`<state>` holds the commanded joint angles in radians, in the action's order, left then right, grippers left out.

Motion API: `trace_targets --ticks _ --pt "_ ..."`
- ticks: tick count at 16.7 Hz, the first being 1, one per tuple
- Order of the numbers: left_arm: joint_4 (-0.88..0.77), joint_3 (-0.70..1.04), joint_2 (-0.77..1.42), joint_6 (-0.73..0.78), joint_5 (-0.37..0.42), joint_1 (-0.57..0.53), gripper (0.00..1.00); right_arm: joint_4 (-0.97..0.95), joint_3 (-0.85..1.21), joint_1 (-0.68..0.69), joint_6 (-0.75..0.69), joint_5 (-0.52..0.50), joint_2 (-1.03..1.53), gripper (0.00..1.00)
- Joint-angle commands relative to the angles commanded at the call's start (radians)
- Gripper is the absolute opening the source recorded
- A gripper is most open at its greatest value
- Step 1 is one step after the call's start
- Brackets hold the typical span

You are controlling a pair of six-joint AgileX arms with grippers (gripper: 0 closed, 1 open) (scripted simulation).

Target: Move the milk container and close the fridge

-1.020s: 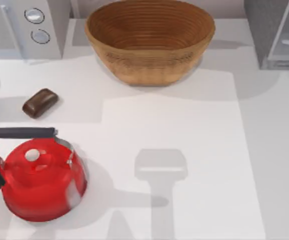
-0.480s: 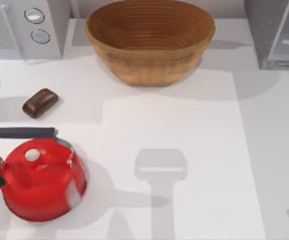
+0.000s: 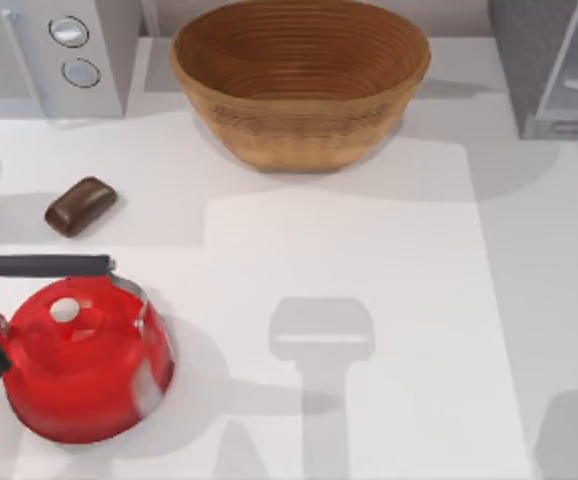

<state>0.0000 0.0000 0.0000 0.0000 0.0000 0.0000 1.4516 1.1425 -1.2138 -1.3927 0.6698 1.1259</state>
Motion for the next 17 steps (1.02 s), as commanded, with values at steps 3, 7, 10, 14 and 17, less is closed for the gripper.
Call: trace_targets --ticks 3,7,10,14,17 --pt "0.000 0.000 0.000 0.000 0.000 0.000 1.00 0.005 0.073 -0.231 -0.246 0.107 0.261 1.00" --pt "0.000 0.000 0.000 0.000 0.000 0.000 1.00 0.012 0.147 -0.469 -0.499 0.217 0.537 1.00" --pt "0.000 0.000 0.000 0.000 0.000 0.000 1.00 0.014 0.179 -0.571 -0.609 0.266 0.659 1.00" --pt "0.000 0.000 0.000 0.000 0.000 0.000 1.00 0.015 0.187 -0.597 -0.637 0.279 0.689 1.00" --pt "0.000 0.000 0.000 0.000 0.000 0.000 1.00 0.014 0.184 -0.593 -0.636 0.277 0.686 1.00"
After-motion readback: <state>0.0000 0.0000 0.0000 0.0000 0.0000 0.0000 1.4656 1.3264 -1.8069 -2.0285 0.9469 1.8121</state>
